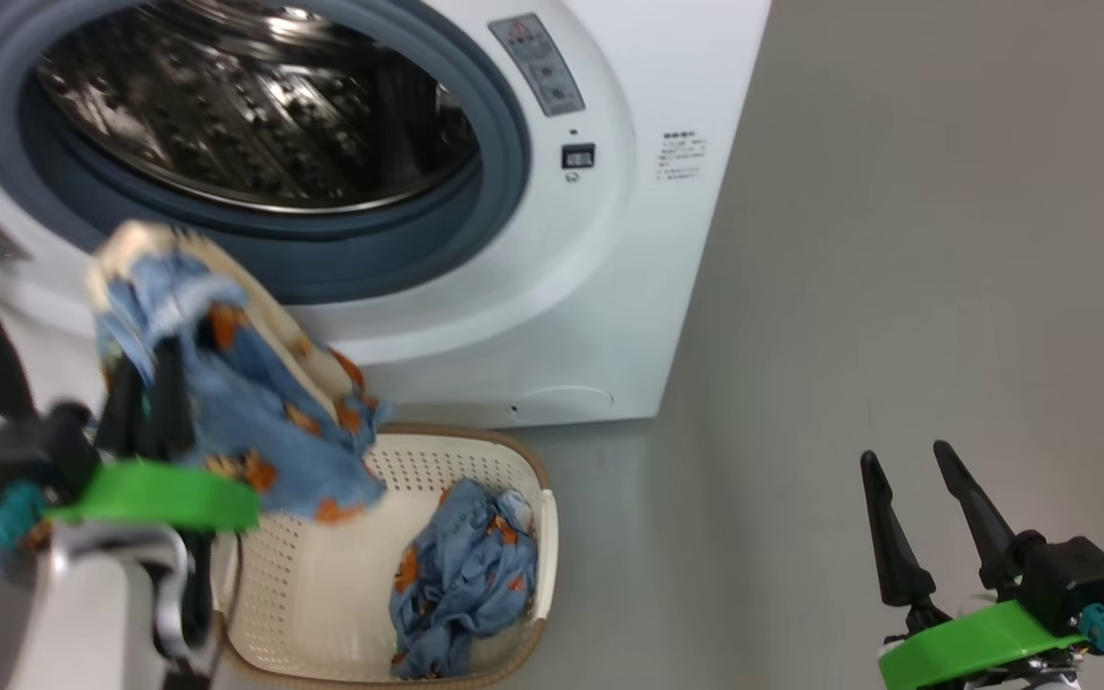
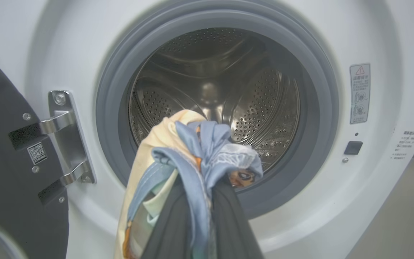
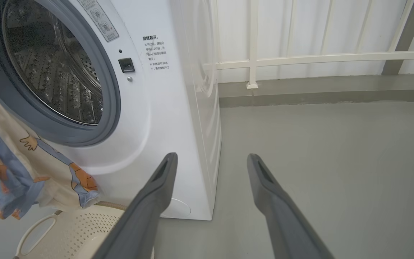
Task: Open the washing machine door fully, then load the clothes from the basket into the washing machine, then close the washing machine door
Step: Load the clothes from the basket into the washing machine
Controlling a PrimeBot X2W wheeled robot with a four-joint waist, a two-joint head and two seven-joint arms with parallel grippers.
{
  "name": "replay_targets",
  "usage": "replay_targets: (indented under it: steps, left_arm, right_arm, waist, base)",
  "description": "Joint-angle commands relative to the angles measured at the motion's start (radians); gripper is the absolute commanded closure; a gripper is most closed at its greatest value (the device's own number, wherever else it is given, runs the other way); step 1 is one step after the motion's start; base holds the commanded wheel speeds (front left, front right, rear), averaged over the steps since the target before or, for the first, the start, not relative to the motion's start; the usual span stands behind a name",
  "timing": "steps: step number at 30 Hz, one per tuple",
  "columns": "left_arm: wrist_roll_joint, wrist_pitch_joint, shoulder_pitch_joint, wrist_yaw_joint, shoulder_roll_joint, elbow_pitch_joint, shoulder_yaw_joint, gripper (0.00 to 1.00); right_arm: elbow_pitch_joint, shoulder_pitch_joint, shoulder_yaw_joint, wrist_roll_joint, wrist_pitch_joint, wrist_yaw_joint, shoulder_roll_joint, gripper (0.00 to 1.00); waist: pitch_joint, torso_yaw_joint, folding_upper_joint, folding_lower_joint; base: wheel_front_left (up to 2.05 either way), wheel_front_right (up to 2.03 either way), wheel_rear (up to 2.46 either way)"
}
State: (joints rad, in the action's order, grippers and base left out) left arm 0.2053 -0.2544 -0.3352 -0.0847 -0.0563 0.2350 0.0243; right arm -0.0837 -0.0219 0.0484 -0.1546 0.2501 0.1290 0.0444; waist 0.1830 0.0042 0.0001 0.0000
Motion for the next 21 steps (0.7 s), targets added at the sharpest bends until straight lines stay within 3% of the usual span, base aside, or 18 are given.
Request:
replay_targets:
  steps: [1, 21]
  left_arm:
    - [-0.002, -0.007, -0.082, -0.008, -0.041, -0.010, 0.043, 1.00]
    - [0.005, -0.006, -0.558, -0.035, -0.142, 0.294, 0.023, 1.00]
  right_arm:
    - [0.029, -0.037, -0.031, -0.008, 0.012, 0.002, 0.006, 0.00]
    - [0.050, -0.137, -0.072, -0.052, 0.012, 0.002, 0.006, 0.00]
  waist:
    - [0.050, -0.038, -0.0001, 0.0000]
    - [0.324, -0.167, -0.0001, 0.0000]
  base:
    - [0.00, 0.00, 0.00]
    - [0.00, 0.00, 0.00]
